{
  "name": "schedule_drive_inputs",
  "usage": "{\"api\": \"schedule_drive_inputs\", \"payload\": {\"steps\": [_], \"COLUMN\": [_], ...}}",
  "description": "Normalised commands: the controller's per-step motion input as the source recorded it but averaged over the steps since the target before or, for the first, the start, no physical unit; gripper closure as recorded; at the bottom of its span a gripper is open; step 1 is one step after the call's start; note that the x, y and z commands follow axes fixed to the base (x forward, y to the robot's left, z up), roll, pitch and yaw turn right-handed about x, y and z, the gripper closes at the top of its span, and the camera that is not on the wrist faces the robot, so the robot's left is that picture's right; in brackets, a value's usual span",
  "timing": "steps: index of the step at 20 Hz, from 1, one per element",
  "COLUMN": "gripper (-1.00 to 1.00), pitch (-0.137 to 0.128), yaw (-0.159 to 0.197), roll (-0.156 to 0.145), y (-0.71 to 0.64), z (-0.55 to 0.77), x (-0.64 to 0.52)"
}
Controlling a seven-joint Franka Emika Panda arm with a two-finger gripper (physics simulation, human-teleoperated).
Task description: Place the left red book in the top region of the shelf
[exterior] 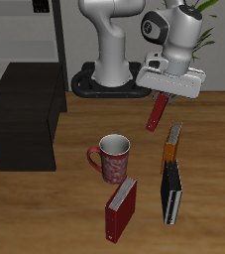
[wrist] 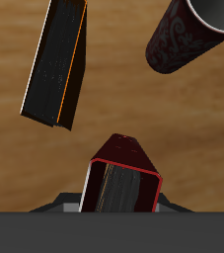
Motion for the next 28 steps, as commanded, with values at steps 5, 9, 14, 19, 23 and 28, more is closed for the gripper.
{"api": "schedule_drive_inputs", "payload": {"steps": [5,9,14,19,23,28], "gripper": [1.0,1.0,1.0,1.0,1.0,1.0], "pitch": [-0.049,-0.073,-0.015,-0.007,-0.012,0.028], "yaw": [0.088,0.088,0.042,0.037,0.051,0.024], "roll": [-0.149,-0.208,-0.139,-0.137,-0.142,-0.151], "y": [-0.35,-0.27,-0.17,-0.07,-0.11,-0.17], "z": [0.35,0.34,0.2,0.08,0.06,-0.01], "x": [-0.06,-0.05,-0.03,-0.02,0.08,0.08]}}
